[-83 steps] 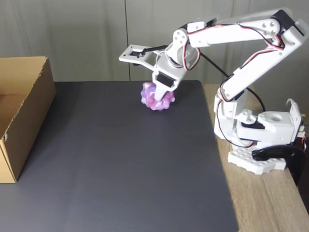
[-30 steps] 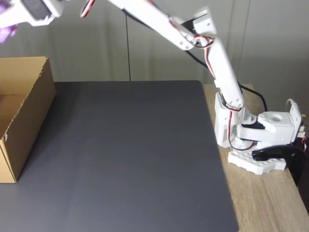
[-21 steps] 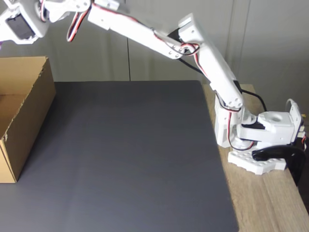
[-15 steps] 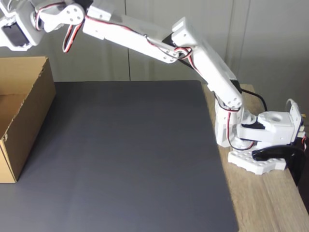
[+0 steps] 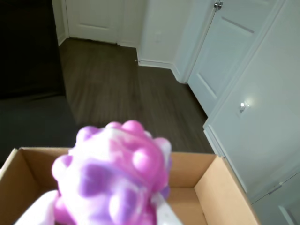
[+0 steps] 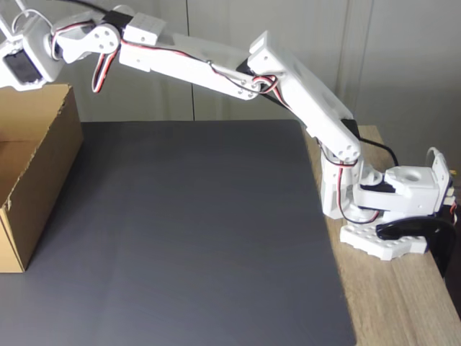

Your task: Grasp a ball and put it in the box.

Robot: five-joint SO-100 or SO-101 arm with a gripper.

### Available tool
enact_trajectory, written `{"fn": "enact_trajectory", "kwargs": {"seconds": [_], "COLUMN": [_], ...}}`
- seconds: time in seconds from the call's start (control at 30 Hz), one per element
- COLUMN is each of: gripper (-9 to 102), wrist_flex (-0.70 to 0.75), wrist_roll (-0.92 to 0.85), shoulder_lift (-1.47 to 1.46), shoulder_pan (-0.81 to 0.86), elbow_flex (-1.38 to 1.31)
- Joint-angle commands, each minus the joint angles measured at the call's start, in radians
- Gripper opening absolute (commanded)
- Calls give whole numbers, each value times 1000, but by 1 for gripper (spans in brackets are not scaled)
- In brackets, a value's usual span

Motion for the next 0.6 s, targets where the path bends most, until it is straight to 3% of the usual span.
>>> {"fn": "enact_trajectory", "kwargs": {"seconds": [0.0, 0.57], "gripper": [27, 30], "wrist_flex": [-25, -28], "wrist_roll": [5, 6], "shoulder_lift": [23, 28], "shoulder_pan": [0, -5], "elbow_flex": [-55, -55]}}
